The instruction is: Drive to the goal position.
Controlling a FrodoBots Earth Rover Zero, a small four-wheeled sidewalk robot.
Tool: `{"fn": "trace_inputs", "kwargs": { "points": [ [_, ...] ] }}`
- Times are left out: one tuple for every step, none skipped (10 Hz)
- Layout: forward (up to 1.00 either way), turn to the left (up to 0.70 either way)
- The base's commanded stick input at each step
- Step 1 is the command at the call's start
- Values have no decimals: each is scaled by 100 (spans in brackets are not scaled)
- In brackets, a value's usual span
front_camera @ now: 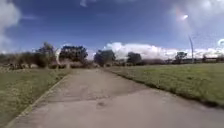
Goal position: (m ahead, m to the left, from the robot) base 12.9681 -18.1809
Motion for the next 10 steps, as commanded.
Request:
{"fn": "trace_inputs", "kwargs": {
  "points": [
    [100, 0],
    [100, 0],
    [100, 0],
    [100, 0],
    [100, 0],
    [100, 0],
    [100, 0],
    [100, 0],
    [100, 0],
    [100, 0]
  ]
}}
